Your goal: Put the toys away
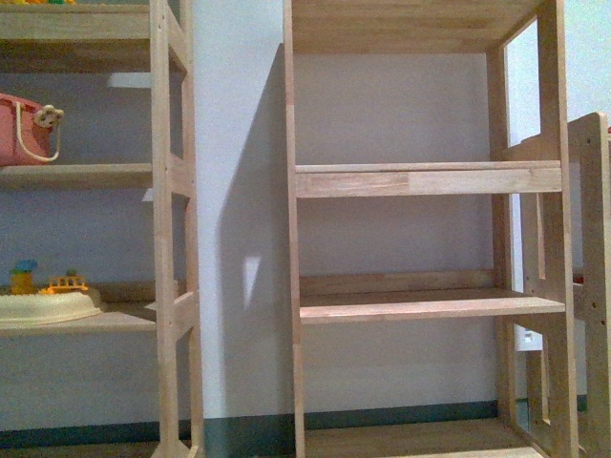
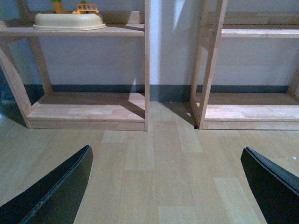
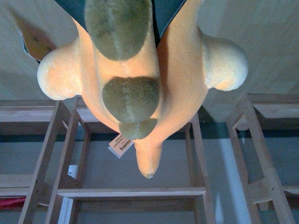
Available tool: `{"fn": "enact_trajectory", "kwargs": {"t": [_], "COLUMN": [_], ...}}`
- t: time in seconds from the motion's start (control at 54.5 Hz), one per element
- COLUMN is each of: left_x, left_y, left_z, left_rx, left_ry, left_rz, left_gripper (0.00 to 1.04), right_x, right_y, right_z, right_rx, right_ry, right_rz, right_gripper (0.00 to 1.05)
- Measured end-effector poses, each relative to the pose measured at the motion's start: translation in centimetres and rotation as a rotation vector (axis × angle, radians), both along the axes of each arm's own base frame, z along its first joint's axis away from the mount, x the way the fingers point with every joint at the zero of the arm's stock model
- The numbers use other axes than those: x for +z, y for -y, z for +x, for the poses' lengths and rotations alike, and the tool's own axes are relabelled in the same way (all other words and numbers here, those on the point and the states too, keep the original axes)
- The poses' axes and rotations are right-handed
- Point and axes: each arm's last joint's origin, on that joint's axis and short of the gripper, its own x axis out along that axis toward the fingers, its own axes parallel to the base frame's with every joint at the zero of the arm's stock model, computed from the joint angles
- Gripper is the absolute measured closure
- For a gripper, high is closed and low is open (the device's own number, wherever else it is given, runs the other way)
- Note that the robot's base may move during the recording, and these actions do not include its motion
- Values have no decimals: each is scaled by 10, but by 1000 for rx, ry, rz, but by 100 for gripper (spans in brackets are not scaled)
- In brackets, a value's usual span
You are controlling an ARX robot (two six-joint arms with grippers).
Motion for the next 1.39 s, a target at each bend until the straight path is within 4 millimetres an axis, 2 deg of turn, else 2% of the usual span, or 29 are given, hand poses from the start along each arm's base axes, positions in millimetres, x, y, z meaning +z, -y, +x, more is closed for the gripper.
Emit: {"fn": "enact_trajectory", "kwargs": {"t": [1.393], "left_x": [0], "left_y": [0], "left_z": [0], "left_rx": [0], "left_ry": [1], "left_rz": [0], "left_gripper": [6], "right_x": [0], "right_y": [0], "right_z": [0], "right_rx": [0], "right_ry": [0], "right_rz": [-1], "right_gripper": [98]}}
